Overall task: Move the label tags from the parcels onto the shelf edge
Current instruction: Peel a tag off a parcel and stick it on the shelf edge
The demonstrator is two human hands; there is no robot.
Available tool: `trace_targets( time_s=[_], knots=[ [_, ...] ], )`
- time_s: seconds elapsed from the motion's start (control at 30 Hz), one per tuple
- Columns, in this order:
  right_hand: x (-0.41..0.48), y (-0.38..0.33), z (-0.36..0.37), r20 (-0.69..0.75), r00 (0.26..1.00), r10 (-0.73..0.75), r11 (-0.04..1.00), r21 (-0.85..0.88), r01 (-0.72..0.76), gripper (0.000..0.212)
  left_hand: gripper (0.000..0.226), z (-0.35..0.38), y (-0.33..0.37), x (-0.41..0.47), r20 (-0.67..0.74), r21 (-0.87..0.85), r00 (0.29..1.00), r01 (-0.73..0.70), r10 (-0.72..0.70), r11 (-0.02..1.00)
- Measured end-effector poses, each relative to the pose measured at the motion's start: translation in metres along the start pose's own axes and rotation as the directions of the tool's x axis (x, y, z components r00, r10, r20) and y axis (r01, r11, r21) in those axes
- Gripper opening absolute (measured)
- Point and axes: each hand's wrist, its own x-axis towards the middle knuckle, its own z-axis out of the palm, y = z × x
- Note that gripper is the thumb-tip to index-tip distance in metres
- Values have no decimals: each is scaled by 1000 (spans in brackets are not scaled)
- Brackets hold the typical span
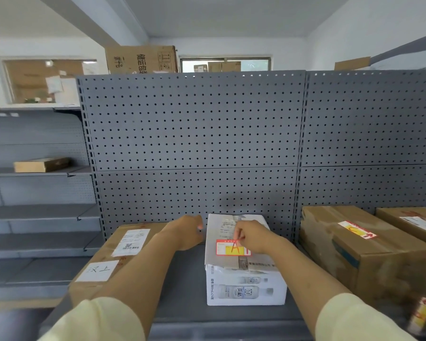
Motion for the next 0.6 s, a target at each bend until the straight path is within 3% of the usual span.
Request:
trace_targets(
  time_s=[0.1,0.6],
  knots=[
    [-4,-8,0,-19,1000,-24,1000,-4,24,20,32,-4,-7,-11,-3,1,1000,6,-6,1000],
    [-45,-137,38,27,996,-87,996,-9,87,14,34,-23,-88,-106,-25,69,1000,-10,12,998]
  ],
)
